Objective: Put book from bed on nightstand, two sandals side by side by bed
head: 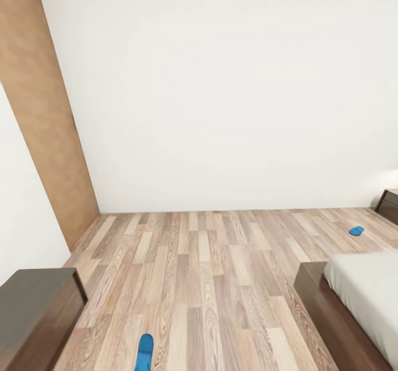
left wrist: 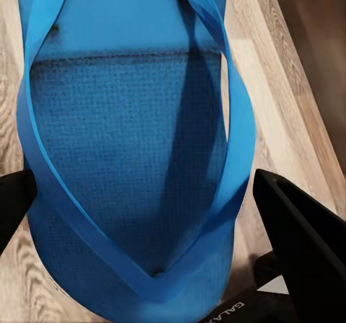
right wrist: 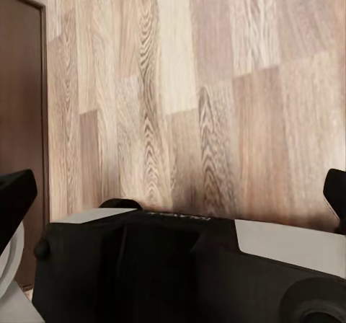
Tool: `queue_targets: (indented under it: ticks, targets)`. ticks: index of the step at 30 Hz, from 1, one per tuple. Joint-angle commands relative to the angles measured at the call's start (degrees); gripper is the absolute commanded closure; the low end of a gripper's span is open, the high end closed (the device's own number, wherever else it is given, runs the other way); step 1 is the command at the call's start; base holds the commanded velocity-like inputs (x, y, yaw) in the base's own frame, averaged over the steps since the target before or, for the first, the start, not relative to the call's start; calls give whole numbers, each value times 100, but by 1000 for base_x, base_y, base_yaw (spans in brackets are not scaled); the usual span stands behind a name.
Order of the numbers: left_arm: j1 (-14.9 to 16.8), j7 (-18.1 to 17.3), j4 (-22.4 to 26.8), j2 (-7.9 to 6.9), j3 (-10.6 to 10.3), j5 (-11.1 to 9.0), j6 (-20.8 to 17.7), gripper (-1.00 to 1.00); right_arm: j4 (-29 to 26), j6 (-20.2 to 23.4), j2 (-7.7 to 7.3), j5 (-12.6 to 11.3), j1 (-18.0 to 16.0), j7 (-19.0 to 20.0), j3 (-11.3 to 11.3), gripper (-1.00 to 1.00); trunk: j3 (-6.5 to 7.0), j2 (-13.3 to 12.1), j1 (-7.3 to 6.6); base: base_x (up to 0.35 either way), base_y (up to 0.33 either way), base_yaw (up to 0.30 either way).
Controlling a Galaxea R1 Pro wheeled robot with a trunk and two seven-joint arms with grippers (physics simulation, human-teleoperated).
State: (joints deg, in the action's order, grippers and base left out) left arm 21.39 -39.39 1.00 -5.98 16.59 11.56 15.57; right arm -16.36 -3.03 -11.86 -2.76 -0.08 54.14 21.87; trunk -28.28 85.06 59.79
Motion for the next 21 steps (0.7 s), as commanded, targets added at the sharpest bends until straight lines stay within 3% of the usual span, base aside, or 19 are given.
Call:
queue_targets:
  ticks: [1, 21]
  targets:
    - [4, -8, -3, -1, 54, 57, 32, 100, 1, -14, -1, -14, -1, 17, 2, -100, -5, 2, 3, 327, 0, 0]
    - [3, -4, -4, -4, 55, 57, 26, 100, 1, -22, -1, -14, -1, 17, 2, -100, -5, 2, 3, 327, 0, 0]
